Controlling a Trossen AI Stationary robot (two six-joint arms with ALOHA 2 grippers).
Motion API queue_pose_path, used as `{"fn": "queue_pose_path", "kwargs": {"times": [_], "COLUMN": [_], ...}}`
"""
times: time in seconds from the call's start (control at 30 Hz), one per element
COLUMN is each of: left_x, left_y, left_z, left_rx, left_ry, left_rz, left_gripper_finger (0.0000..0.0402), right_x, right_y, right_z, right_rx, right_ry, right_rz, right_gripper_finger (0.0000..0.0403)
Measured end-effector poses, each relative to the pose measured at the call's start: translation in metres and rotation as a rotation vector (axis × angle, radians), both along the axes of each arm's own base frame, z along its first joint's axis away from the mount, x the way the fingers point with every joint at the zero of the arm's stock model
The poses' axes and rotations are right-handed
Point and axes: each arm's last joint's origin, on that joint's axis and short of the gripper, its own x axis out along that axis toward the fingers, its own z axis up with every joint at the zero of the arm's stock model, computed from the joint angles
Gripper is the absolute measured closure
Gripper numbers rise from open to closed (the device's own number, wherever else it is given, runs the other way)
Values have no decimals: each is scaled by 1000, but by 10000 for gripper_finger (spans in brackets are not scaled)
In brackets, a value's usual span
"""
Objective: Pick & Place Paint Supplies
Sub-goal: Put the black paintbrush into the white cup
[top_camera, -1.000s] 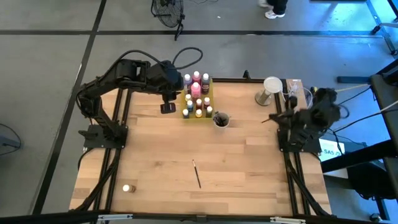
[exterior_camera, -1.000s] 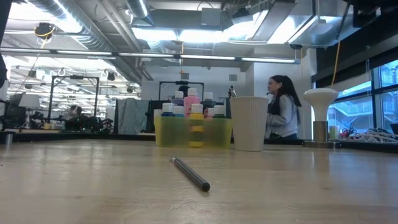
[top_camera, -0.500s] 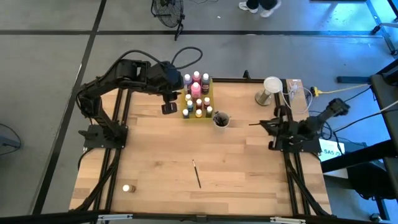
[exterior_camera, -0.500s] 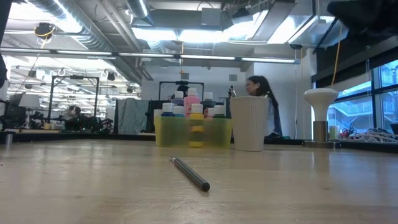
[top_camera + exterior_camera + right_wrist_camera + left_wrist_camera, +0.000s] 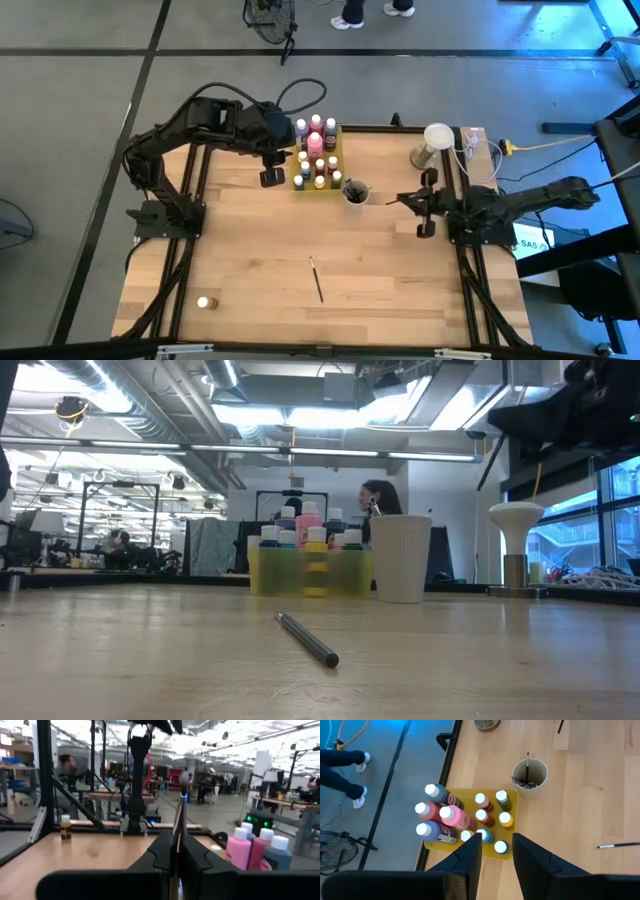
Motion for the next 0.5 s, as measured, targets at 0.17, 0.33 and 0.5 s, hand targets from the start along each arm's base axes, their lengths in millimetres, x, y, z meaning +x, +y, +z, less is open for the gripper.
{"fn": "queue_pose_path", "kwargs": {"times": [0.17, 0.33, 0.5], "left_x": [0, 1, 1], "left_y": [-2, -6, -12], "left_z": [0, 0, 0], "left_rx": [0, -12, -14], "left_ry": [0, -4, -5], "left_rz": [-7, -15, -35], "left_gripper_finger": [301, 302, 302], "right_x": [7, 11, 16], "right_y": [-6, -10, -17], "right_z": [-1, 2, 1], "right_rx": [-19, -41, -33], "right_ry": [0, -36, -43], "right_rz": [40, 88, 76], "right_gripper_finger": [387, 387, 387]}}
